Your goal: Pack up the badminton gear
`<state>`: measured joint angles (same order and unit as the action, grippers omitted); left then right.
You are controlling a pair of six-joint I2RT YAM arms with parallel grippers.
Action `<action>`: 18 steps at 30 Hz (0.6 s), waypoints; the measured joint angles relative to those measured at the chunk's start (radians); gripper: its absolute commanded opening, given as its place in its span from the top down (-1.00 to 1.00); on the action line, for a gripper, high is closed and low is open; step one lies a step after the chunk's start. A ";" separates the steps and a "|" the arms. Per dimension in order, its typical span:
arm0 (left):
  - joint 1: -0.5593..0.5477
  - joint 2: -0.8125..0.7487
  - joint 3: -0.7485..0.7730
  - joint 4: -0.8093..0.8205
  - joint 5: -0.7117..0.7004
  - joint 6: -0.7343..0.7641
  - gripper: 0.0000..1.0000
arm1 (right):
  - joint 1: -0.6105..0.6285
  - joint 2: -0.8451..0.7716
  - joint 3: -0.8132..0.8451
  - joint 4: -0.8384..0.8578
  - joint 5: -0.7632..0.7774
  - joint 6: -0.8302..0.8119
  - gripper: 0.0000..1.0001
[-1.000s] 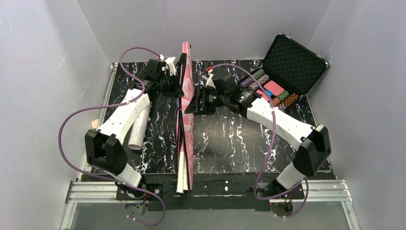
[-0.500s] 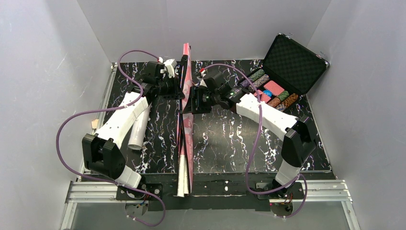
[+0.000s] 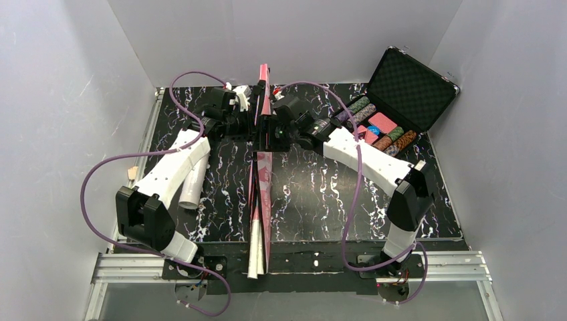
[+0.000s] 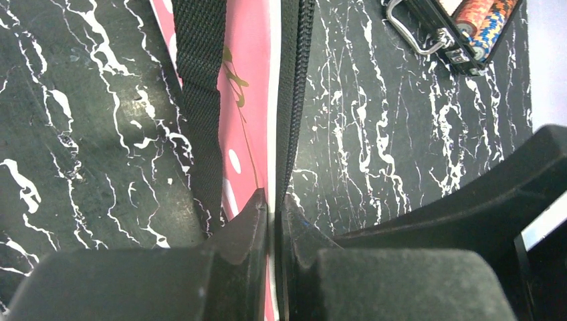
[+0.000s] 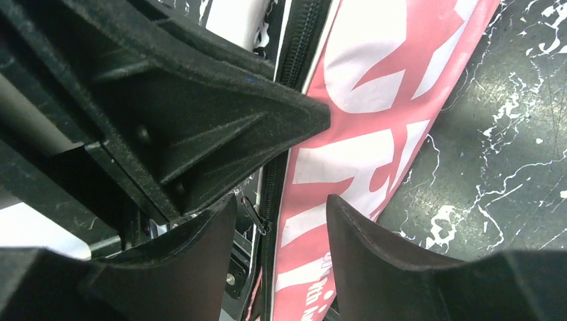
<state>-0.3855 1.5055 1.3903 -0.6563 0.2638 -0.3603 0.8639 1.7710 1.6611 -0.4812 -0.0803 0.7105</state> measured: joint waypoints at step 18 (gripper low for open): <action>-0.025 0.000 0.133 -0.142 -0.158 -0.031 1.00 | 0.079 -0.017 -0.016 0.021 0.195 -0.008 -0.10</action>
<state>-0.4103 1.5051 1.5230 -0.7979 0.1055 -0.3912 0.9432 1.7538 1.6447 -0.4603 0.1143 0.7029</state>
